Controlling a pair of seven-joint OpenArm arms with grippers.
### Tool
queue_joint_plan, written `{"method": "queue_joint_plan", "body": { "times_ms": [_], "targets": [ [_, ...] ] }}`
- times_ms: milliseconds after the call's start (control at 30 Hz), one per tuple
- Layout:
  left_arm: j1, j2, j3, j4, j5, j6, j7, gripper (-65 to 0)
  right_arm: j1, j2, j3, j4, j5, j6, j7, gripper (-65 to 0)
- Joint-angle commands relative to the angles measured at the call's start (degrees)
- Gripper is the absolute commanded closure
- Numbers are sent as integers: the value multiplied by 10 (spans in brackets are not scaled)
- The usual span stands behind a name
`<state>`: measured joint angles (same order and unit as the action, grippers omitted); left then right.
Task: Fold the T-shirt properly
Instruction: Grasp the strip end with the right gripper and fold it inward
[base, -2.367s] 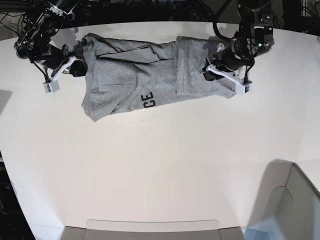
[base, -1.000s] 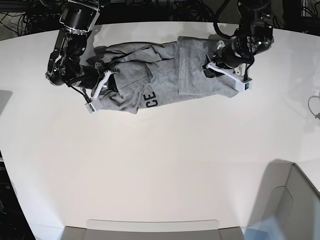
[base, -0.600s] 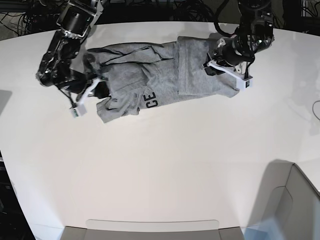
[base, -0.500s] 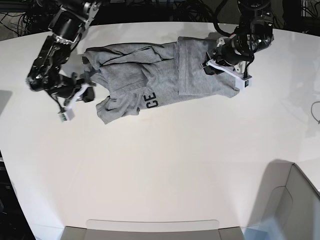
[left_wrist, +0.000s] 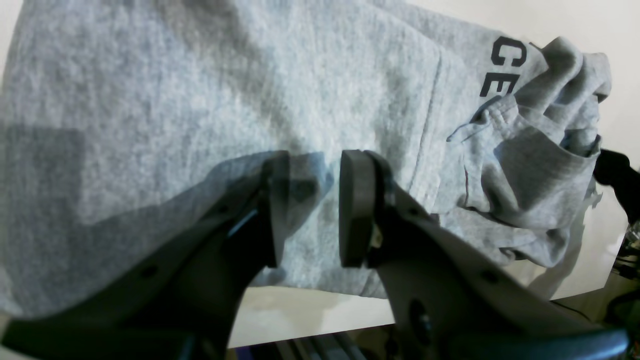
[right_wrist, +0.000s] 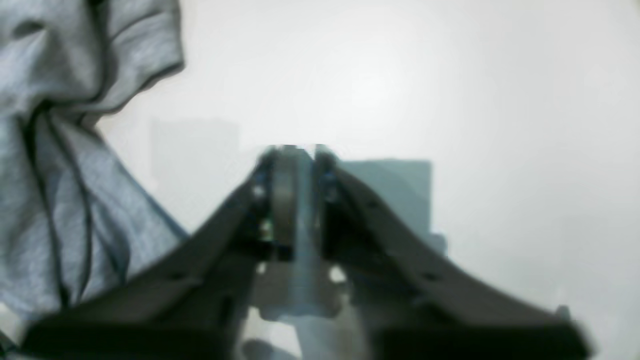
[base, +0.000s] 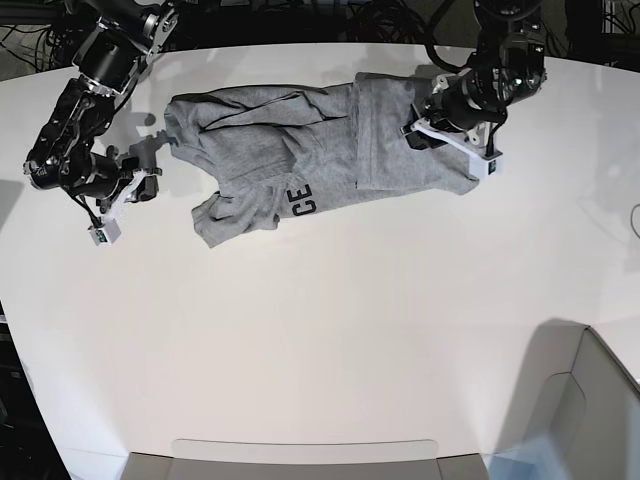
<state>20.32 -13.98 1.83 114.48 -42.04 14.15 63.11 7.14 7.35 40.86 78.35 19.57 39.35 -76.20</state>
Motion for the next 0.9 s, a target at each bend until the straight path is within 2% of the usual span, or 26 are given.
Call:
{"method": "queue_joint_plan", "body": {
  "times_ms": [0, 100, 200, 400, 700, 867],
  "targets": [
    [-1, -4, 0, 11, -5, -2, -2, -165, -4, 10, 1, 18, 10, 6, -19, -195],
    [-1, -4, 1, 11, -5, -2, -2, -165, -16, 12, 1, 50, 71, 6, -38, -292],
    [-3, -2, 1, 10, -6, -2, -2, -165, -10, 16, 3, 75, 117, 6, -38, -342],
    [-2, -2, 1, 10, -6, -2, -2, -165, -1, 6, 1, 80, 135, 6, -38, -342],
    [-2, -2, 1, 10, -6, -2, -2, -165, 2, -81, 1, 78, 135, 6, -38, -342],
    [-1, -2, 2, 10, -6, -2, -2, -165, 2, -98, -4, 23, 133, 6, -38, -342]
  ]
}}
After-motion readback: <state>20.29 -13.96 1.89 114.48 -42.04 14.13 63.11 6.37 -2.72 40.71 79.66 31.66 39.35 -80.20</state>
